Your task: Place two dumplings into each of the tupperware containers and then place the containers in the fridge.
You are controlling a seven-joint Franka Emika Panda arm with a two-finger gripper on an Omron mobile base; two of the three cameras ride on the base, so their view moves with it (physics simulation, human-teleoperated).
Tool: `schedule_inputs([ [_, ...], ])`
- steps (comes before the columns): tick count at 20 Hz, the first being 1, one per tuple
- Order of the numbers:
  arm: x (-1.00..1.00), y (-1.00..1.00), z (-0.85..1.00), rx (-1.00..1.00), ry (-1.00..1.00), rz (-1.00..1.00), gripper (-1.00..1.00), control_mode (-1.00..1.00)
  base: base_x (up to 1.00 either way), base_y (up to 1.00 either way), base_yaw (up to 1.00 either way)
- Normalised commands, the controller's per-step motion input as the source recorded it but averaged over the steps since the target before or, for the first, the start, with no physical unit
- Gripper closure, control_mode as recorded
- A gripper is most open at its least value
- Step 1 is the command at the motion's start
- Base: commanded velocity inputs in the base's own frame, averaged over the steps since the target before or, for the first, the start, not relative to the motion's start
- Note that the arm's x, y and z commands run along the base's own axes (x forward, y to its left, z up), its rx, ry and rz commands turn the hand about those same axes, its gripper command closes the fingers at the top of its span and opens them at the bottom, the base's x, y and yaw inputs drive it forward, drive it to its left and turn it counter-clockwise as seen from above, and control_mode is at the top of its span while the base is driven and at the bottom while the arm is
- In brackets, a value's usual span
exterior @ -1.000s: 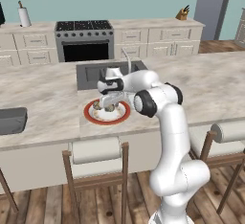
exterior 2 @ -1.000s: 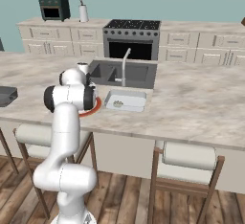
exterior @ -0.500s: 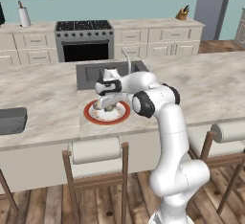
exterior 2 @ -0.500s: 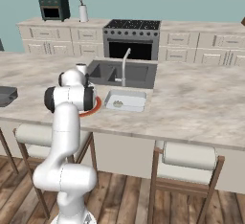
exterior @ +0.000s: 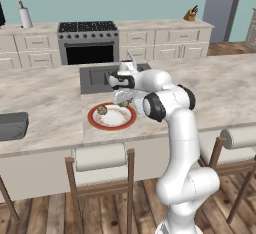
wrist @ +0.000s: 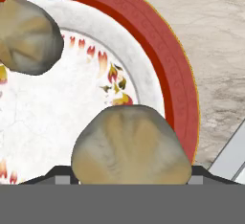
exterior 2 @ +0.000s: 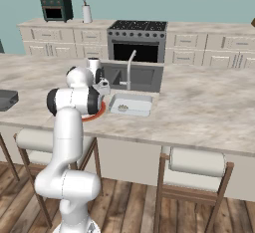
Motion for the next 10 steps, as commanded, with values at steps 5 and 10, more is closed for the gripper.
schedule_inputs([
  [5,0.00,-0.98,0.08,0.00,-0.10,-0.11,1.00,-1.00,0.00,0.00,0.00],
  [10,0.00,-1.00,0.06,0.00,0.00,-0.15,1.00,-1.00,0.00,0.00,0.00],
])
